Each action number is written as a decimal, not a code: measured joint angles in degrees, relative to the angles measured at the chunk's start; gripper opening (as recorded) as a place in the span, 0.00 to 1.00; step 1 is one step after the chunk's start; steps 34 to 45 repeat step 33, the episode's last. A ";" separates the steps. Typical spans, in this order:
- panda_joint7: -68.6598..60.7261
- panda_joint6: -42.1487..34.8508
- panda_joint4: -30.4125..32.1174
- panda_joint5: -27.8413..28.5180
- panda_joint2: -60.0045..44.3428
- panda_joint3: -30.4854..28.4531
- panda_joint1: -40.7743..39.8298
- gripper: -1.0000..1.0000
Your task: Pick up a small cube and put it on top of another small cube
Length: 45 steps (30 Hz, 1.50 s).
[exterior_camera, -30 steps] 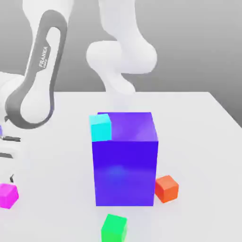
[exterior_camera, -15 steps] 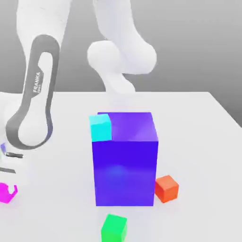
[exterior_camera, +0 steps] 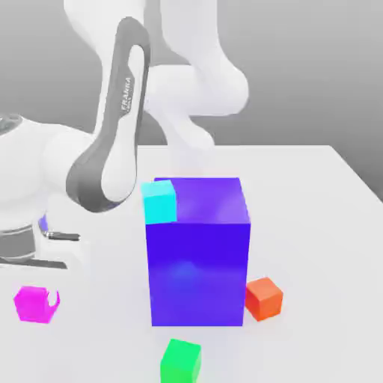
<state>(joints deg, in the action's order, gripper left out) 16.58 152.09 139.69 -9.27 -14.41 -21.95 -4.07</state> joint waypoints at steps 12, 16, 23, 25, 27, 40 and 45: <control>9.50 -1.79 0.82 4.12 3.43 3.43 8.70 0.00; 12.31 -2.40 1.08 4.99 4.61 5.00 11.26 0.00; 16.62 -3.34 1.51 5.74 6.54 8.17 15.37 0.00; 16.52 -1.81 1.40 5.10 5.11 8.79 15.68 0.00; 15.82 0.47 1.23 4.00 2.72 9.44 15.47 0.00; 13.83 5.22 0.95 1.19 -2.67 11.24 14.15 1.00; 13.83 5.22 0.95 1.19 -2.67 11.24 14.15 1.00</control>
